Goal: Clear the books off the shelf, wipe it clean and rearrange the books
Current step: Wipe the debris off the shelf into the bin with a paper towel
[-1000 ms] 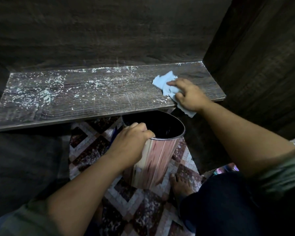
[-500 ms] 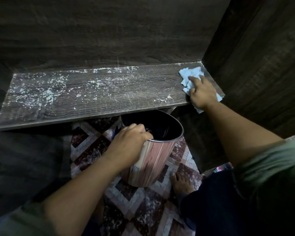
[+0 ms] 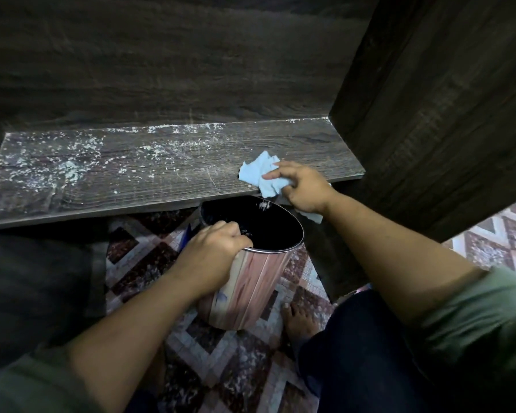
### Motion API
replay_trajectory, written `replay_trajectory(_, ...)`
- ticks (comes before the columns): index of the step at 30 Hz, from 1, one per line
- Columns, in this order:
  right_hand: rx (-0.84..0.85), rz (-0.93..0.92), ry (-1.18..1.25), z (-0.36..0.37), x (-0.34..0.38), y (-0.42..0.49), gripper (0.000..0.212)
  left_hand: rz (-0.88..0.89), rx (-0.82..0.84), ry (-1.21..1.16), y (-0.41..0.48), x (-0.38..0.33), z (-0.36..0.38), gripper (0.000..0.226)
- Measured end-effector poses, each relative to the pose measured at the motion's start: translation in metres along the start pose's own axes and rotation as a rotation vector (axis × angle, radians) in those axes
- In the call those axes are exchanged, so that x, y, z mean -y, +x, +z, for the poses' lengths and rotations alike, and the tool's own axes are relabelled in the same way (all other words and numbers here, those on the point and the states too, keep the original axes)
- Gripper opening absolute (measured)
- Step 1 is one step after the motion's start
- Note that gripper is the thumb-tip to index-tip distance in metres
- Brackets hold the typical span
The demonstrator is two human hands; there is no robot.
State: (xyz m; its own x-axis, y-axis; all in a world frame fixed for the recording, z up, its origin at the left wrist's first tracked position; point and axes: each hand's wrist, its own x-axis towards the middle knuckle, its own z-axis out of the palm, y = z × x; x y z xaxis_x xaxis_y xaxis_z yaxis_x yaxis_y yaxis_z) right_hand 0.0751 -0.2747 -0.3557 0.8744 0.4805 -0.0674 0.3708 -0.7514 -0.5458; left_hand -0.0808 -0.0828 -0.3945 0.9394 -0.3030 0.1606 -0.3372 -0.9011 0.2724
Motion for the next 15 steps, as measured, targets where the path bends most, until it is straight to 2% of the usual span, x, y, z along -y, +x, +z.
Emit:
replay_trajectory(6,0.103,-0.103,-0.123,-0.011,0.028,-0.030,0.043,-0.003,-0.001,-0.003,-0.005,-0.002,-0.002,0.052)
replay_trajectory(12,-0.247,0.015,-0.137,-0.031,0.040,-0.007,0.042,0.008,-0.018,-0.016,-0.007,0.000,-0.007,0.051)
replay_trajectory(13,-0.267,0.044,-0.161,-0.030,0.038,0.001,0.041,0.007,-0.020,-0.019,-0.007,0.001,-0.007,0.051)
replay_trajectory(15,-0.196,0.105,-0.197,-0.021,0.030,0.013,0.041,0.002,-0.022,-0.023,-0.007,0.001,-0.008,0.050)
